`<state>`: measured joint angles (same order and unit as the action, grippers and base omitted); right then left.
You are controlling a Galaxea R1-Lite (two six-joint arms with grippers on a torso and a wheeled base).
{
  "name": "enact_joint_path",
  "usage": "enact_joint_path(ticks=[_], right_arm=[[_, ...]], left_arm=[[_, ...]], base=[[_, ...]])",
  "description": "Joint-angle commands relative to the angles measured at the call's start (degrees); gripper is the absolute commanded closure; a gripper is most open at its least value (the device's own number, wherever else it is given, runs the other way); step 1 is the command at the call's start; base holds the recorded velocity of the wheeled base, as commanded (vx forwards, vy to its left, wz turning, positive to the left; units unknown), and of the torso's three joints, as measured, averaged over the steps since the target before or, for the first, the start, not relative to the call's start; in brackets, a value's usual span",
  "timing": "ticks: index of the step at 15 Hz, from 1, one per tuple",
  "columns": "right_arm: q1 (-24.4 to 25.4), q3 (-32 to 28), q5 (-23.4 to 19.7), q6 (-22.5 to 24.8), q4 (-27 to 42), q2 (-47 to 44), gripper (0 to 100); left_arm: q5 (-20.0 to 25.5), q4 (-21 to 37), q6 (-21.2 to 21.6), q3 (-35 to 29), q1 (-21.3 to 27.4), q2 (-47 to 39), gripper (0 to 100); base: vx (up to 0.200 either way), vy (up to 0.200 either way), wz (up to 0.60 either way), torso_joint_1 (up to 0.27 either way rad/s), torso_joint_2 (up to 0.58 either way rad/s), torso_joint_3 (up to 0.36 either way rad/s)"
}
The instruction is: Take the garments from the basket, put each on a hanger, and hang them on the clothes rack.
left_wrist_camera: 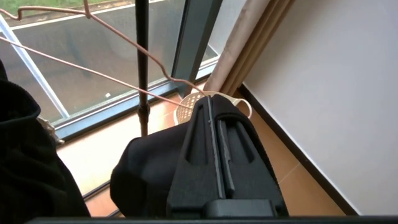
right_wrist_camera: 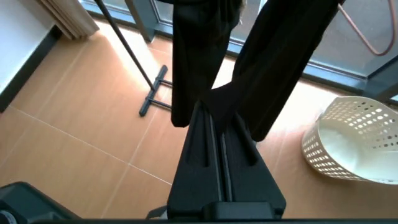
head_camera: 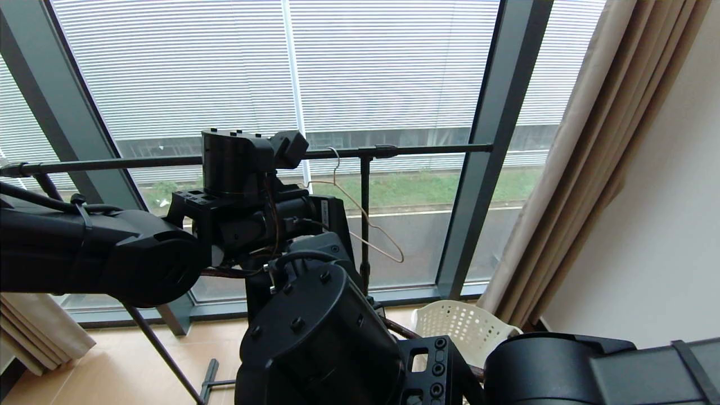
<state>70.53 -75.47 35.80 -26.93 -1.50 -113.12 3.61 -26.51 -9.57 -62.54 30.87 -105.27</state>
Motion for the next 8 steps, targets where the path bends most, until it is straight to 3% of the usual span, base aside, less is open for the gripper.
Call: enact_joint_path(ticks=[1, 2, 3, 4, 8], right_arm=[[-3.39, 4.54, -1.00, 6.98, 2.38, 4.57, 100], [-4.18, 5.86, -1.61, 9.35, 2.47, 5.54, 100], [-8.48, 9.55, -2.23, 16.56, 2.11, 8.26, 100], [-11.47, 10.43, -2.23, 20.07, 2.20, 9.32, 100], [-19.82, 9.82, -1.26, 25.00, 1.85, 8.88, 100]], left_arm=[[-0.09, 0.15, -0.01, 0.31, -1.51, 0.85, 100], [-0.09, 0.24, 0.08, 0.66, -1.86, 1.29, 100], [0.00, 0.67, 0.43, 1.37, -2.48, 2.70, 100], [0.00, 1.73, 0.78, 1.81, -3.01, 4.02, 100], [0.08, 9.55, 1.92, 1.89, -4.15, 8.50, 100]], base=[[0.000, 0.000, 0.00, 0.000, 0.00, 0.000], [0.000, 0.000, 0.00, 0.000, 0.00, 0.000], [0.000, 0.000, 0.00, 0.000, 0.00, 0.000], [0.000, 0.000, 0.00, 0.000, 0.00, 0.000], [0.000, 0.000, 0.00, 0.000, 0.00, 0.000]])
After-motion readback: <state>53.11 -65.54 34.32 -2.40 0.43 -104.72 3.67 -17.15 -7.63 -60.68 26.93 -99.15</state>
